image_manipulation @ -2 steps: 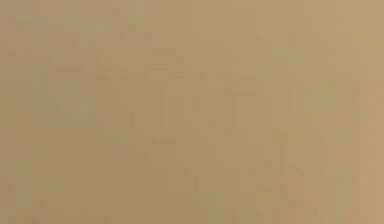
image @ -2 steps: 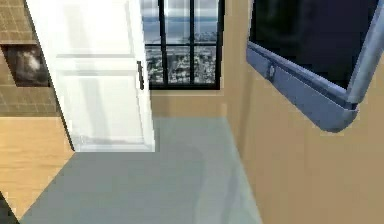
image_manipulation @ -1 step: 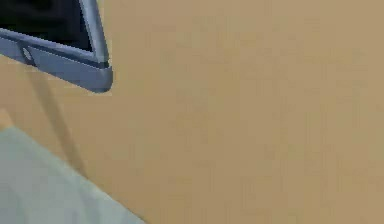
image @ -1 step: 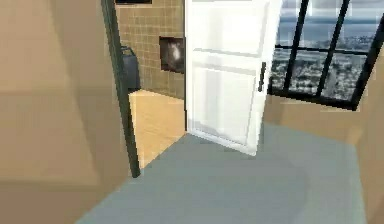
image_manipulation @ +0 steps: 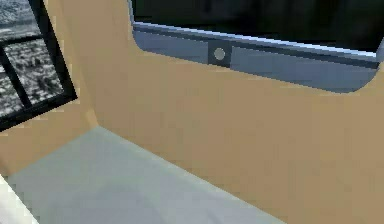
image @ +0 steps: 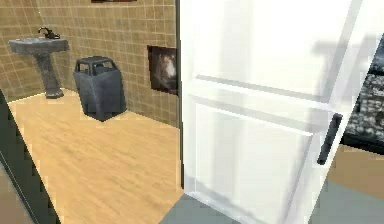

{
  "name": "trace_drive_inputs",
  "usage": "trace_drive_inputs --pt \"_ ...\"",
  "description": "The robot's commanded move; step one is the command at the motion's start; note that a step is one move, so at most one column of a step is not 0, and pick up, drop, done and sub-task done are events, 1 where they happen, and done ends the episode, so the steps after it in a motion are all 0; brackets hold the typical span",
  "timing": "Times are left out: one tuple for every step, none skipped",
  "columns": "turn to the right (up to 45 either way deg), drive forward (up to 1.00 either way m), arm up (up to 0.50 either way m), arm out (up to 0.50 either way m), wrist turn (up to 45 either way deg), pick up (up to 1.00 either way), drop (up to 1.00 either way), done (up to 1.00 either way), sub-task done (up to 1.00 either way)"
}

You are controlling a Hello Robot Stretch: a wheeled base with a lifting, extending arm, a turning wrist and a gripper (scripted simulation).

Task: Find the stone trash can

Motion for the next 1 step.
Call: trace_drive_inputs --pt "-3.0 0.00 0.00 0.00 0.0 0.00 0.00 0.00 0.00"
